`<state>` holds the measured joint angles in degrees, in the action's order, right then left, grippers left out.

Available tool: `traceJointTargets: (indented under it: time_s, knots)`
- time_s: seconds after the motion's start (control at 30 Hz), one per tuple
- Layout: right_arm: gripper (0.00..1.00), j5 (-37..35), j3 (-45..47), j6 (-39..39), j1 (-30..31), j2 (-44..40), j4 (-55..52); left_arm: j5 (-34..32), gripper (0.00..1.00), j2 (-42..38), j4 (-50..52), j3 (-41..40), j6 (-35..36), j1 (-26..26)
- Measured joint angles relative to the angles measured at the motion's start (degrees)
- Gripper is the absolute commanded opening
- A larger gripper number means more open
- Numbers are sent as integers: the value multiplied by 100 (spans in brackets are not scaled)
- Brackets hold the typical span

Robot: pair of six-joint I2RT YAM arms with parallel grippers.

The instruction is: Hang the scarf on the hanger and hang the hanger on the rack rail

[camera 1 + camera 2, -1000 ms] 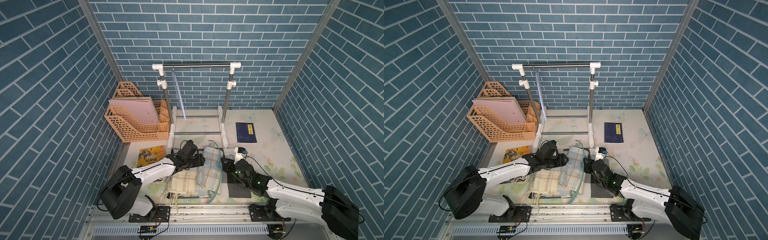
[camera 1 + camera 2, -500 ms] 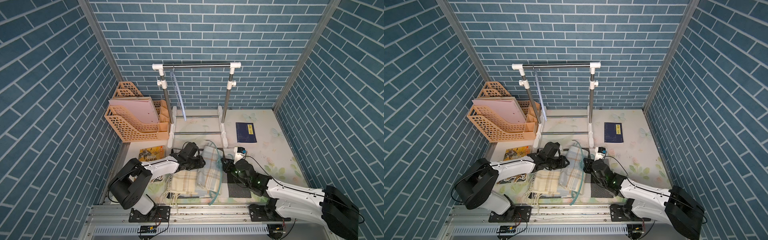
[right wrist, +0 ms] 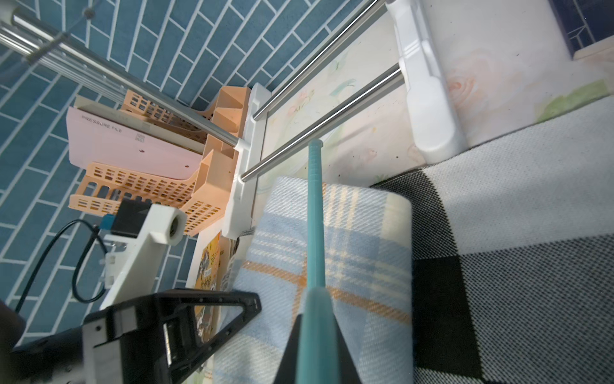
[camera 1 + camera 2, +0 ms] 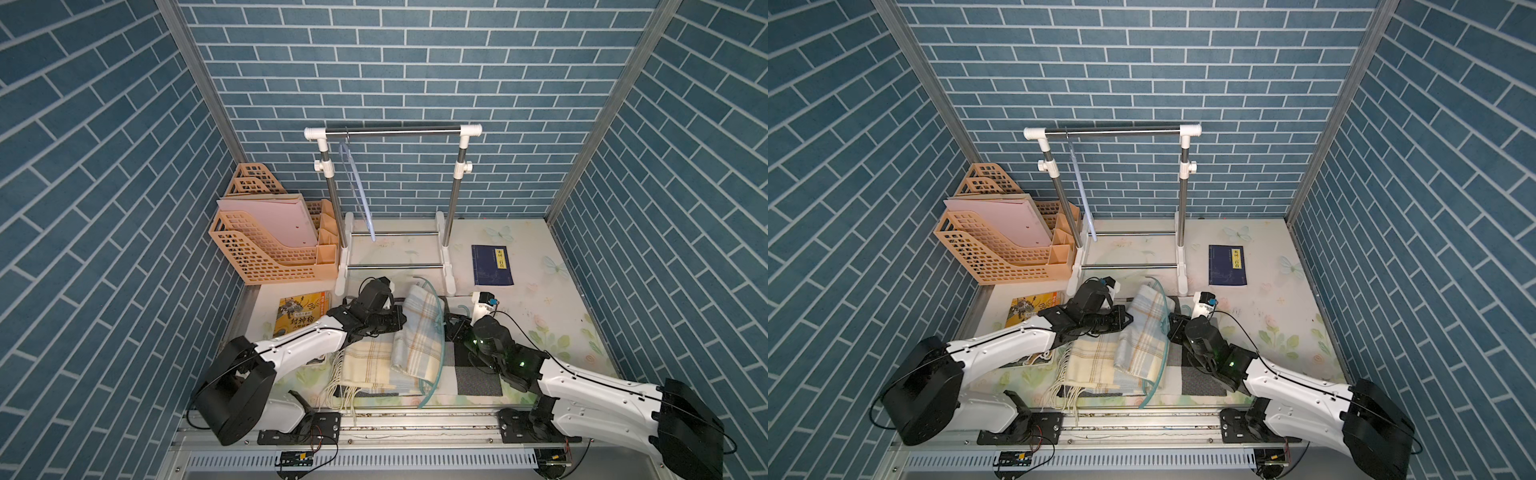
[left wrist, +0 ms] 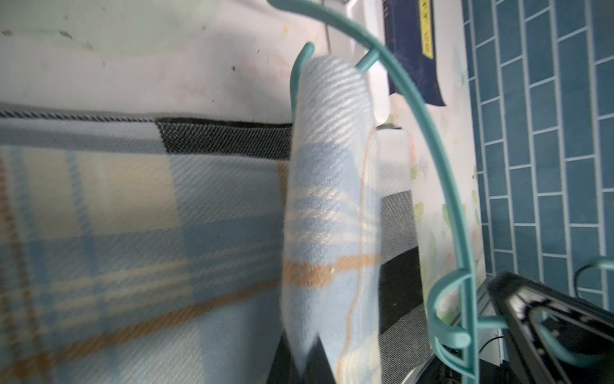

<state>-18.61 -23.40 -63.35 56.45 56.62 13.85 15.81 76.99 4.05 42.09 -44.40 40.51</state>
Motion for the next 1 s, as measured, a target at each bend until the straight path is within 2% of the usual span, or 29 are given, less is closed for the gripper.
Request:
traceJointTargets:
  time_s: [0.23,0.53,1.0]
  knots:
    - [0,-186,-457,-341,0,39,-455,-448,0,-695,463,-2,-13,-2]
    - [0,37,-999,-391,-177,1054,-717,-953,0,-1283,955,-433,-120,-354]
    - [0,435,-1394,101,-315,1547,-942,-1340,0,-1742,1462,-688,-92,-680]
